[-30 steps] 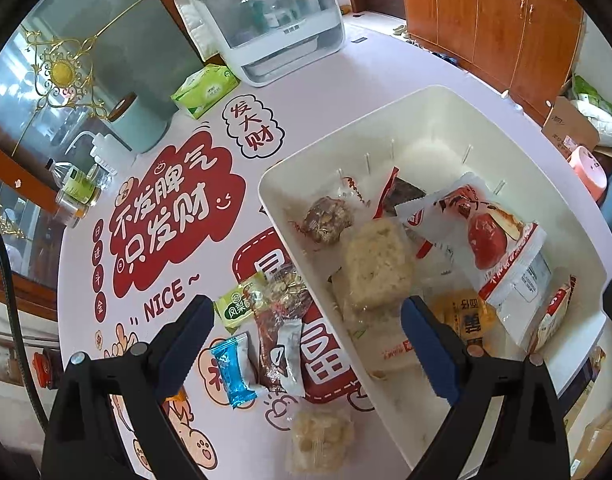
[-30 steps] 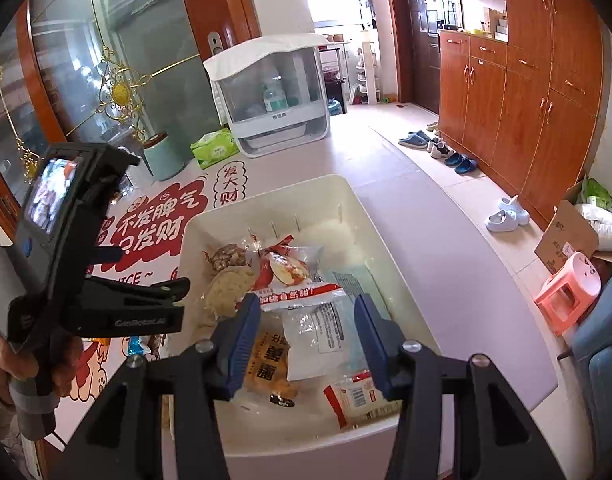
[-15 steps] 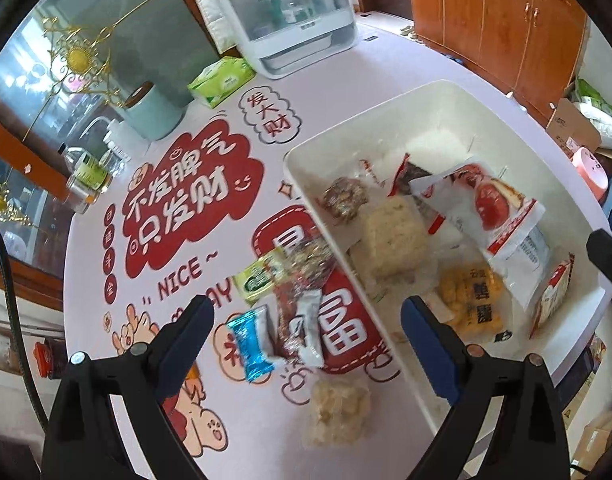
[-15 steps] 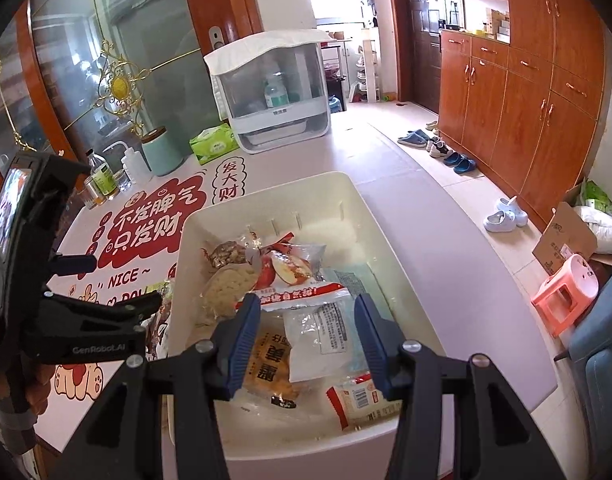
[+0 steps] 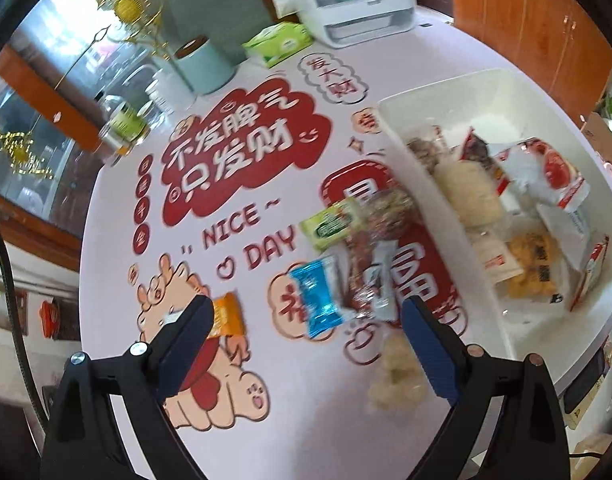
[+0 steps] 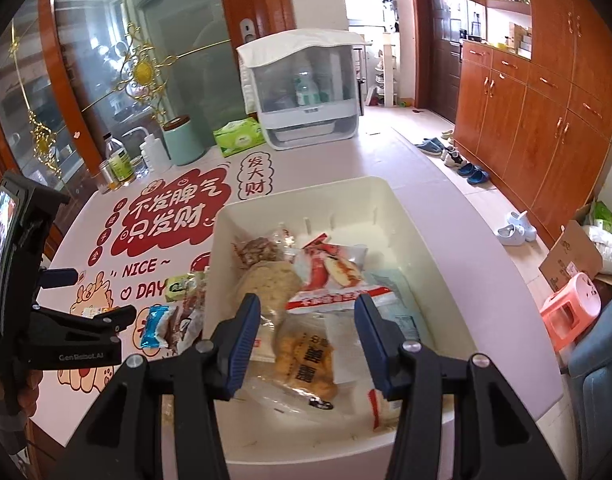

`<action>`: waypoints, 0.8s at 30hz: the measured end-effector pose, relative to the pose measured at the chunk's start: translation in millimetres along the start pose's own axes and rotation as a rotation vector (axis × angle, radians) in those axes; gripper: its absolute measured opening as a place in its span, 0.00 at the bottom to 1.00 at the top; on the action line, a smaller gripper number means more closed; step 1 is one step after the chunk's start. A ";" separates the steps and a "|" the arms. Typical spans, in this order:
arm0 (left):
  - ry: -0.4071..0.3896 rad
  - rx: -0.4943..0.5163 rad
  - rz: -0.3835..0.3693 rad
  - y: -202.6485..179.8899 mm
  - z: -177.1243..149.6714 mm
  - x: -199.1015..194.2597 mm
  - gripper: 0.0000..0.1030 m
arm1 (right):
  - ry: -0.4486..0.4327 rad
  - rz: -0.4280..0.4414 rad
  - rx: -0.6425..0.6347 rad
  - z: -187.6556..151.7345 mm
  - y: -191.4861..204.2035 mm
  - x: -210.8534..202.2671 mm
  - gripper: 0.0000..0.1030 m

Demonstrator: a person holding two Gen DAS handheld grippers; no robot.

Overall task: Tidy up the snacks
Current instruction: 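Move both tools back over the remaining snacks on the table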

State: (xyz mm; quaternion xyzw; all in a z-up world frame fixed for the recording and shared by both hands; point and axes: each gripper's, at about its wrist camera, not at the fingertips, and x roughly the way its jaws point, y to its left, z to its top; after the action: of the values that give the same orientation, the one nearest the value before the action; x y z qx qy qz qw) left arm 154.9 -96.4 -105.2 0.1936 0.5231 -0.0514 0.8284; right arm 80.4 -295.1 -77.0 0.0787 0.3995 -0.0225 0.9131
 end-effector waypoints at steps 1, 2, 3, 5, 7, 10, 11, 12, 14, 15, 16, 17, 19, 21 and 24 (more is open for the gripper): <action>0.004 -0.007 0.004 5.4 -3.1 1.3 0.91 | 0.002 0.001 -0.006 0.3 4.7 0.1 0.48; 0.009 -0.016 0.007 11.5 -6.4 2.9 0.91 | 0.003 0.001 -0.012 0.6 8.3 0.4 0.48; 0.012 -0.022 0.009 16.4 -8.8 4.1 0.91 | 0.002 0.005 -0.019 0.5 12.8 0.4 0.48; 0.019 -0.039 0.014 29.1 -15.9 6.7 0.91 | 0.002 0.012 -0.033 0.9 22.5 0.5 0.48; 0.025 -0.054 0.016 39.5 -21.8 9.3 0.91 | 0.000 0.019 -0.050 1.2 34.0 0.3 0.48; 0.037 -0.082 0.020 59.4 -31.8 14.9 0.91 | 0.000 0.031 -0.070 1.6 50.0 0.4 0.48; 0.040 -0.089 0.020 64.5 -34.4 16.4 0.91 | 0.001 0.035 -0.077 2.0 55.2 0.4 0.48; 0.043 -0.096 0.020 69.2 -37.3 18.1 0.91 | 0.000 0.040 -0.082 2.1 60.5 0.6 0.48; 0.052 -0.114 0.020 83.3 -44.5 23.0 0.91 | -0.005 0.058 -0.093 2.0 74.2 0.7 0.48; 0.055 -0.120 0.021 87.2 -46.2 24.8 0.91 | -0.006 0.070 -0.096 1.6 80.4 1.1 0.48; 0.060 -0.130 0.020 94.9 -50.3 27.9 0.91 | -0.007 0.080 -0.098 1.9 85.7 1.3 0.48; 0.064 -0.136 0.018 99.5 -52.5 30.3 0.91 | -0.007 0.089 -0.102 1.7 91.1 1.4 0.48; 0.074 -0.150 0.015 111.1 -58.6 36.2 0.91 | -0.008 0.116 -0.110 -0.6 103.8 2.4 0.48; 0.082 -0.159 0.013 120.8 -63.9 41.7 0.91 | -0.006 0.132 -0.123 -3.6 118.1 3.9 0.48; 0.092 -0.168 0.007 132.4 -70.9 48.6 0.91 | -0.011 0.138 -0.146 -8.8 135.9 4.1 0.48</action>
State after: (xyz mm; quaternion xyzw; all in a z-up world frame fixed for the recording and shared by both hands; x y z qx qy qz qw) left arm 154.7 57.6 -139.8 0.1273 0.5626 0.0045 0.8168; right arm 90.9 -159.5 -68.8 0.0389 0.3889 0.0693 0.9178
